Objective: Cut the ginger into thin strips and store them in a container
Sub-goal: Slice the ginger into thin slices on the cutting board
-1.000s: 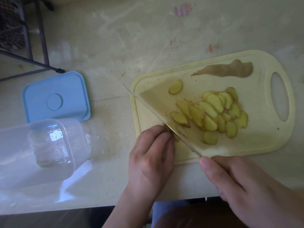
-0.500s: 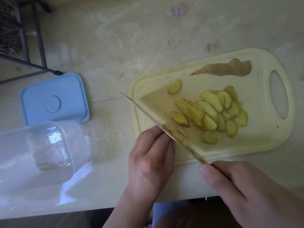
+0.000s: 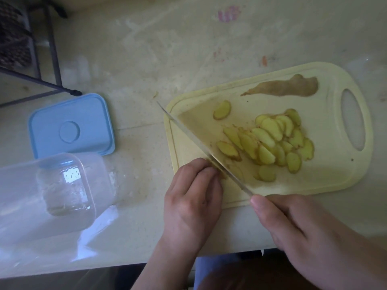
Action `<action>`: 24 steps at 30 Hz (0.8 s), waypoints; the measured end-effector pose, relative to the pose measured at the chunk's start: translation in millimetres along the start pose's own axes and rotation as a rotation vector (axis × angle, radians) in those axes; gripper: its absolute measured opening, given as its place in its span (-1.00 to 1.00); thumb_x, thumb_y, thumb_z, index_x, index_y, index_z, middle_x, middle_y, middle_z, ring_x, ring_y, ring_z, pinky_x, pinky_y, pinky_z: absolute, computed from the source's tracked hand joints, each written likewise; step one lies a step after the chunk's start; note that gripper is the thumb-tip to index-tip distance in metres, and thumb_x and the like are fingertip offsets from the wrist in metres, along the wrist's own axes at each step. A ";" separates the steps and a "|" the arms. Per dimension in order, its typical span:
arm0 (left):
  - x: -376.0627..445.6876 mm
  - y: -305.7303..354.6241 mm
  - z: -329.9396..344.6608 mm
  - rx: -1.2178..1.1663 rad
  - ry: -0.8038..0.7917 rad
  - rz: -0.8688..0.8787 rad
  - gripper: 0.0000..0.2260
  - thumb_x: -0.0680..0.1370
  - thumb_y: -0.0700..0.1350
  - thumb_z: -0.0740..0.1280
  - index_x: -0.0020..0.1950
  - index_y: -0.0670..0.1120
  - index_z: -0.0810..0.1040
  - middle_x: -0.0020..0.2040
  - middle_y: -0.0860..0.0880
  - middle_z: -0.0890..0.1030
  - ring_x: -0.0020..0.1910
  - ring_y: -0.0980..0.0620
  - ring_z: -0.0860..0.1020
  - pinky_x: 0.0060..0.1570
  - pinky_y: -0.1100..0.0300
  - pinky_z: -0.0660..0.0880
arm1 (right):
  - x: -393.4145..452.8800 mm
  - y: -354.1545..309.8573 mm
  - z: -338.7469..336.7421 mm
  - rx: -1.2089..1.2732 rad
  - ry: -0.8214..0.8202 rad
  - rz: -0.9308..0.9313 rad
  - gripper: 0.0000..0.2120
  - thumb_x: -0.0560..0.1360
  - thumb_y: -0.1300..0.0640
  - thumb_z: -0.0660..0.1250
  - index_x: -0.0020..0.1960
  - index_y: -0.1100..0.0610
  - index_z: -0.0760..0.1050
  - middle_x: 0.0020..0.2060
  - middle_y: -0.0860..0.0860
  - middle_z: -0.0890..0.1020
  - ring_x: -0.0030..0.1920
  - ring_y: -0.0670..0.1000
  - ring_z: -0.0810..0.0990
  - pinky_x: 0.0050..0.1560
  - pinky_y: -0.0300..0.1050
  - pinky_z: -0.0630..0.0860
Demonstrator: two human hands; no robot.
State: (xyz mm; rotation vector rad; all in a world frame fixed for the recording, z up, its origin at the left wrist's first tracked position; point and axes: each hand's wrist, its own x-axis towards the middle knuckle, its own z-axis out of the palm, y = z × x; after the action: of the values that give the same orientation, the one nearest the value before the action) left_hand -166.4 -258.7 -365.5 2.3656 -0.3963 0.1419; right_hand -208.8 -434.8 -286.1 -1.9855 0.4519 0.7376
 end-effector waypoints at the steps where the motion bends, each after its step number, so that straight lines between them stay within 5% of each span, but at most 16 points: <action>1: 0.5 0.0 -0.5 0.001 0.003 0.000 -0.93 0.49 -0.36 0.43 -0.10 -0.24 0.71 -0.02 -0.10 0.68 -0.10 -0.07 0.66 -0.05 0.16 0.57 | -3.8 0.3 1.6 -0.009 0.025 -0.022 -0.30 0.37 -0.63 -0.13 -0.25 -0.09 0.48 -0.41 -0.11 0.55 -0.38 -0.11 0.55 -0.27 -0.18 0.45; 5: -0.2 -0.1 -1.1 0.008 0.008 -0.009 -0.93 0.47 -0.36 0.44 -0.14 -0.22 0.69 -0.05 -0.08 0.67 -0.14 -0.05 0.65 -0.11 0.23 0.55 | -12.0 -3.1 4.1 -0.166 0.200 -0.156 -0.28 0.61 -0.48 -0.07 -0.40 -0.01 0.50 -0.23 -0.13 0.60 -0.40 -0.26 0.55 -0.40 -0.35 0.42; 9: -1.3 -1.1 -0.2 0.002 0.009 -0.003 -0.91 0.49 -0.35 0.42 -0.12 -0.22 0.71 -0.03 -0.07 0.68 -0.10 -0.02 0.63 -0.06 0.26 0.55 | -7.8 -2.2 0.4 -0.034 0.039 -0.009 -0.12 0.26 -0.73 -0.26 -0.15 -0.05 0.46 -0.44 -0.15 0.56 -0.32 -0.13 0.59 -0.20 -0.20 0.46; 16: -0.6 -1.0 1.1 -0.026 0.036 0.011 -0.90 0.52 -0.35 0.40 -0.11 -0.24 0.72 0.00 -0.06 0.69 -0.07 0.01 0.63 -0.05 0.22 0.56 | 8.7 -1.2 8.8 -0.091 -0.051 0.021 -0.31 0.27 -0.66 -0.24 -0.13 -0.24 0.43 -0.42 -0.23 0.56 -0.31 -0.14 0.57 -0.27 -0.29 0.42; 24: -1.6 -0.9 -0.3 -0.013 0.016 0.003 -0.93 0.52 -0.34 0.41 -0.09 -0.26 0.70 -0.03 -0.11 0.66 -0.07 -0.04 0.64 0.01 0.20 0.57 | 10.2 7.6 -2.5 0.004 -0.071 0.008 -0.19 0.33 -0.66 -0.16 -0.19 0.06 0.38 -0.53 0.01 0.39 -0.50 -0.09 0.40 -0.36 -0.13 0.34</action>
State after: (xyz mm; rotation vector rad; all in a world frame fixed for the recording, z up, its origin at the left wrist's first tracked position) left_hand -167.6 -257.5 -366.2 2.3494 -0.3925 0.1594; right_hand -204.8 -440.9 -296.9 -1.9478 0.4190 0.8085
